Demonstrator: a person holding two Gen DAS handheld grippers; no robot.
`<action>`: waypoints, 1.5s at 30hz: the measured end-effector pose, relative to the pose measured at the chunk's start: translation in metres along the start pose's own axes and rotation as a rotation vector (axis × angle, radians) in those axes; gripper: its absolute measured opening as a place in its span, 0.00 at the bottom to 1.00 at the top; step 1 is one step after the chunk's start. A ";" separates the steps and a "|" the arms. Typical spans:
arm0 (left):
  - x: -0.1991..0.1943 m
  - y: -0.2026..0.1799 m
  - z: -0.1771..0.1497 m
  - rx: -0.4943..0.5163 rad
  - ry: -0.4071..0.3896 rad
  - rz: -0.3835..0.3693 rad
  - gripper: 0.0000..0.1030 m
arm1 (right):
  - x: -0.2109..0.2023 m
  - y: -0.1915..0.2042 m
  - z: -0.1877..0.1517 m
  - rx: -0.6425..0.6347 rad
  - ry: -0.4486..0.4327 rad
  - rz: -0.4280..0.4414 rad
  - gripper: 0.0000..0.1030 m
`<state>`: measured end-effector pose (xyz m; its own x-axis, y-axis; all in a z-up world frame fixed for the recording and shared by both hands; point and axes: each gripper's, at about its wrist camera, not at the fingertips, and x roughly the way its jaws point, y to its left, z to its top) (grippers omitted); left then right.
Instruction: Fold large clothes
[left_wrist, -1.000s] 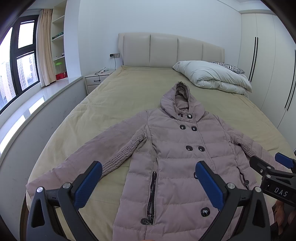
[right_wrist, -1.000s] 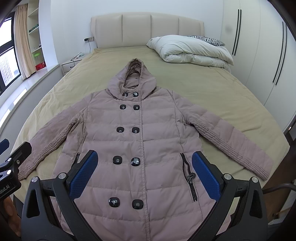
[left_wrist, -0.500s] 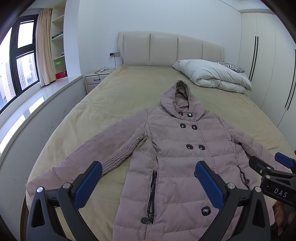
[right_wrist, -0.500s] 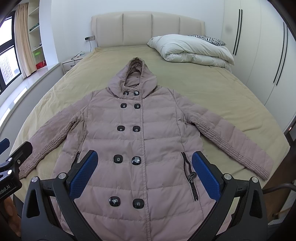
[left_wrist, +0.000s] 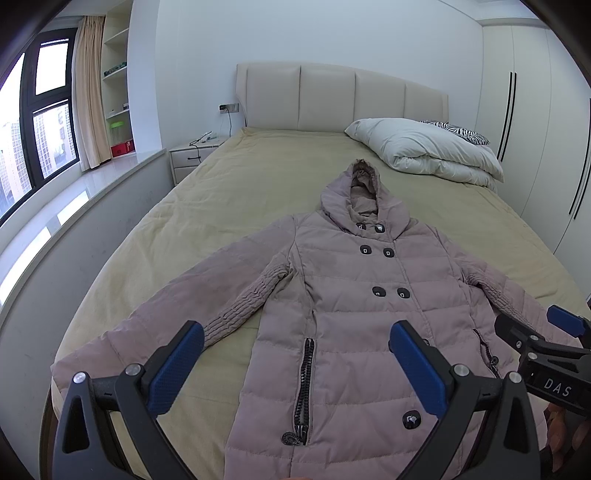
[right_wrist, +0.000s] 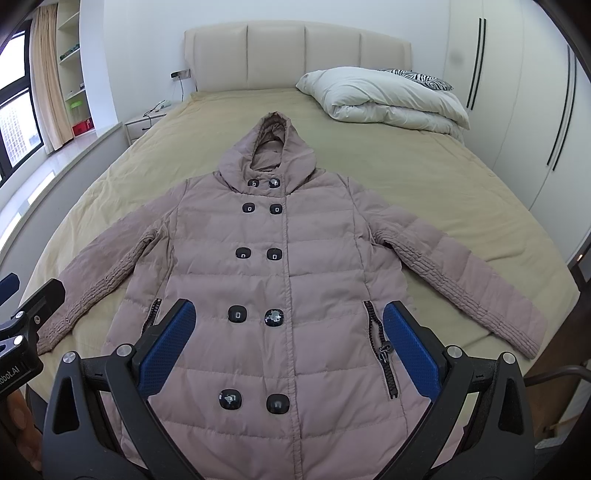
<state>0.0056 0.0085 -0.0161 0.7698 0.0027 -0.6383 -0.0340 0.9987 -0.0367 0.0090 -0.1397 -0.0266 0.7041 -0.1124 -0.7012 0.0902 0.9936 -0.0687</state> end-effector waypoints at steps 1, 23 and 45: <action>0.001 0.000 0.000 0.000 0.001 0.000 1.00 | -0.001 0.001 0.000 -0.003 0.002 0.001 1.00; 0.030 0.078 -0.066 -0.245 0.148 -0.123 1.00 | 0.009 0.002 -0.001 0.021 0.032 0.083 1.00; 0.040 0.309 -0.194 -1.442 -0.032 -0.221 0.88 | 0.030 0.042 -0.022 0.075 0.135 0.352 1.00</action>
<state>-0.0980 0.3075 -0.2019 0.8569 -0.1204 -0.5012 -0.4971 0.0637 -0.8653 0.0181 -0.1007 -0.0665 0.6024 0.2432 -0.7603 -0.0854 0.9666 0.2415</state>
